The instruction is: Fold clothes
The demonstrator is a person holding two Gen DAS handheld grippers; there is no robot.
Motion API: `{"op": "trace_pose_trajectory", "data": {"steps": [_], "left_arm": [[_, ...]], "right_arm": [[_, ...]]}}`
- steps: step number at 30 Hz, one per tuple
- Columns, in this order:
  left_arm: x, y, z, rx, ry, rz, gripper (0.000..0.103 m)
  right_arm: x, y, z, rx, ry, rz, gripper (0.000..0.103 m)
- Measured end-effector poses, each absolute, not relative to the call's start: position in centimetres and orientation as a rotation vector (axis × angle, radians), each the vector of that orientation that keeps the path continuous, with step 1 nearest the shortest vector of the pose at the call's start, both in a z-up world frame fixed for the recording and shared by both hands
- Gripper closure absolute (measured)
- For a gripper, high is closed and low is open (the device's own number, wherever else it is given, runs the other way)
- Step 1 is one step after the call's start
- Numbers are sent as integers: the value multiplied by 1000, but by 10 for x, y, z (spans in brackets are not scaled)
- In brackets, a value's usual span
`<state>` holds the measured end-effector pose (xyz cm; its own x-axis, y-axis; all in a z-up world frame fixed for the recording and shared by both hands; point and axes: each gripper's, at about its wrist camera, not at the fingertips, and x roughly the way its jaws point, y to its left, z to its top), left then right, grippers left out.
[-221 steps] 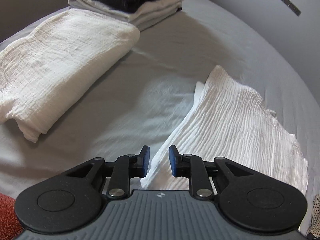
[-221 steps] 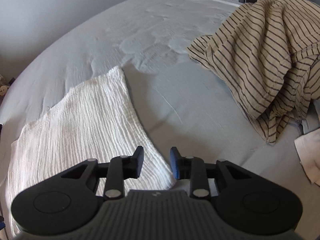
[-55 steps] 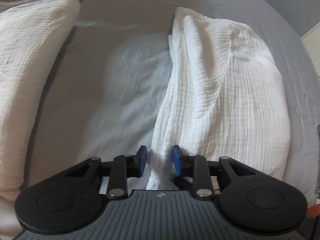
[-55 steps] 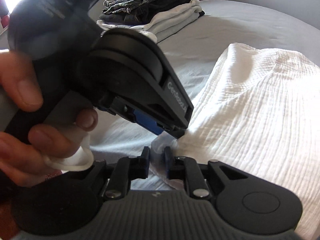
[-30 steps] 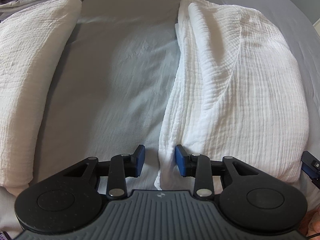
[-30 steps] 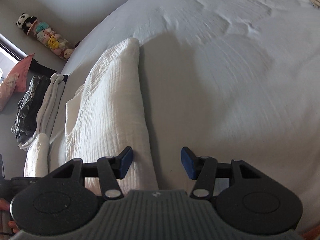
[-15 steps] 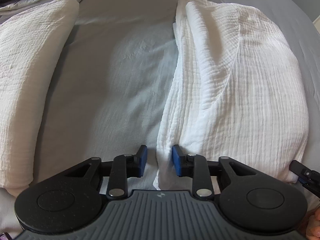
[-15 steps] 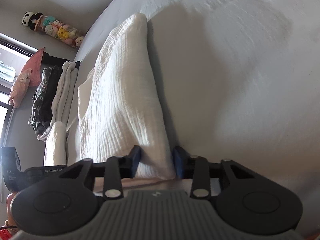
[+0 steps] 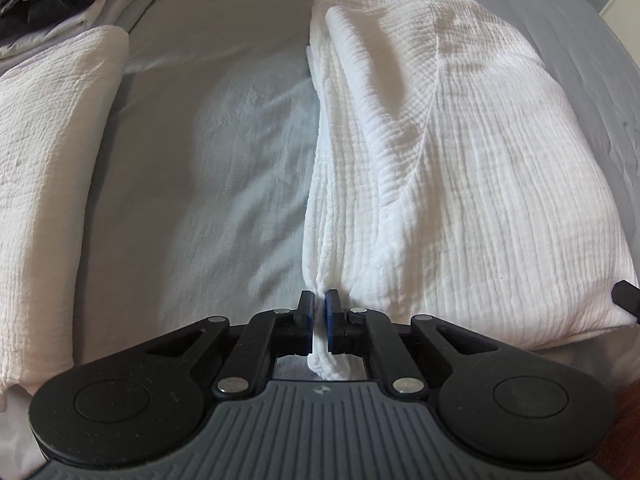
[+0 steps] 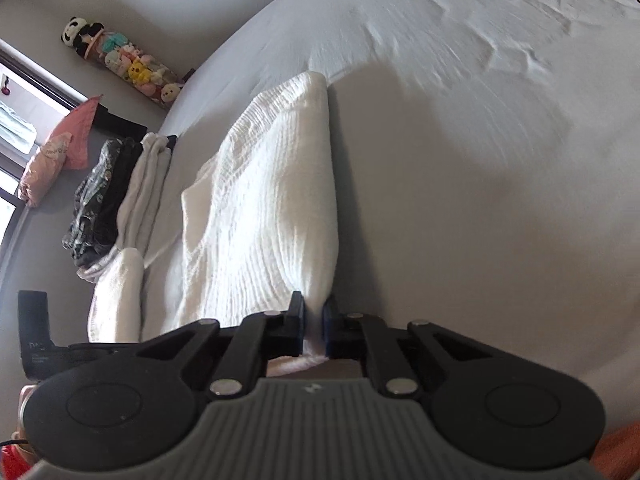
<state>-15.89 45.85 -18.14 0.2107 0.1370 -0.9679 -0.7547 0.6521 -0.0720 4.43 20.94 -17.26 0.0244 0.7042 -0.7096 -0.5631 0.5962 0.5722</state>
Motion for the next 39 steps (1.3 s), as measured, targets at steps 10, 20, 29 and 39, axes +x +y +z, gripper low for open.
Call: {"op": "trace_pose_trajectory", "data": {"steps": [10, 20, 29, 39], "left_arm": [[-159, 464, -180, -623, 1223, 699, 82], [-201, 489, -146, -783, 883, 836, 76], [-174, 493, -140, -624, 750, 887, 54], [-152, 515, -148, -594, 660, 852, 45]], "right_arm": [[46, 218, -192, 16, 1245, 924, 84], [46, 201, -160, -18, 1071, 907, 66], [68, 218, -150, 47, 850, 926, 56], [104, 266, -176, 107, 821, 929, 50]]}}
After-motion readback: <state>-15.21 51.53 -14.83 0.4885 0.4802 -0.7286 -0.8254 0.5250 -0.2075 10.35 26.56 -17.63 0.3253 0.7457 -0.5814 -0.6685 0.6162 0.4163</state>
